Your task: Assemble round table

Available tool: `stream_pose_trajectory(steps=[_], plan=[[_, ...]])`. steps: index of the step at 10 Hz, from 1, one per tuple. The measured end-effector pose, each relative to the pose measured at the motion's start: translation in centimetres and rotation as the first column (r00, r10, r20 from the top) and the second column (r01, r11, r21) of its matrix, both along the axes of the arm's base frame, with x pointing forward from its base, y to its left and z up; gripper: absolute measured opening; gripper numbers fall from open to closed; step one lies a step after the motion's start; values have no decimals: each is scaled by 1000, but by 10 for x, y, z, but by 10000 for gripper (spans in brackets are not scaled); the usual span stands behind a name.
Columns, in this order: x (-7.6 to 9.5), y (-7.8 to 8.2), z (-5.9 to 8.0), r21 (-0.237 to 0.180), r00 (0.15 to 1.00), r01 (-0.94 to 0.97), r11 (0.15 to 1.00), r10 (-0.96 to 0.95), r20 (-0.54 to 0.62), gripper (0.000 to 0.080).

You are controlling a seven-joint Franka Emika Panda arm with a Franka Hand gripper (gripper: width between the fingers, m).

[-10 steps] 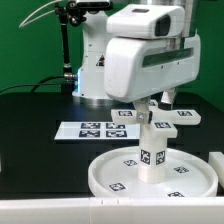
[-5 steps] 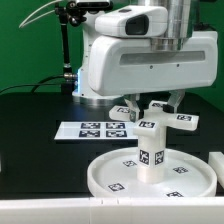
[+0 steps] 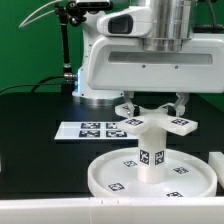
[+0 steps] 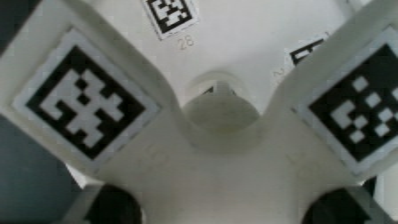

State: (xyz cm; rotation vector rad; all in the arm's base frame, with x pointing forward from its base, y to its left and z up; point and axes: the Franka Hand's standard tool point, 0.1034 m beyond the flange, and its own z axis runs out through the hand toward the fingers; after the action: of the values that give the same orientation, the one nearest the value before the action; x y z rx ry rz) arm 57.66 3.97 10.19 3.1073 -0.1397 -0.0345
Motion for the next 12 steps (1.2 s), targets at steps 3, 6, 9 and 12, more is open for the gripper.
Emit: stream_pose_trajectory(steps=[3, 6, 9, 12], plan=[[0, 3, -1, 20, 939, 342, 940, -342, 19, 443], [-2, 9, -1, 63, 778, 623, 780, -626, 57, 443], [-2, 7, -1, 85, 629, 772, 630, -777, 40, 443], [-2, 7, -1, 91, 473, 876, 473, -881, 22, 443]])
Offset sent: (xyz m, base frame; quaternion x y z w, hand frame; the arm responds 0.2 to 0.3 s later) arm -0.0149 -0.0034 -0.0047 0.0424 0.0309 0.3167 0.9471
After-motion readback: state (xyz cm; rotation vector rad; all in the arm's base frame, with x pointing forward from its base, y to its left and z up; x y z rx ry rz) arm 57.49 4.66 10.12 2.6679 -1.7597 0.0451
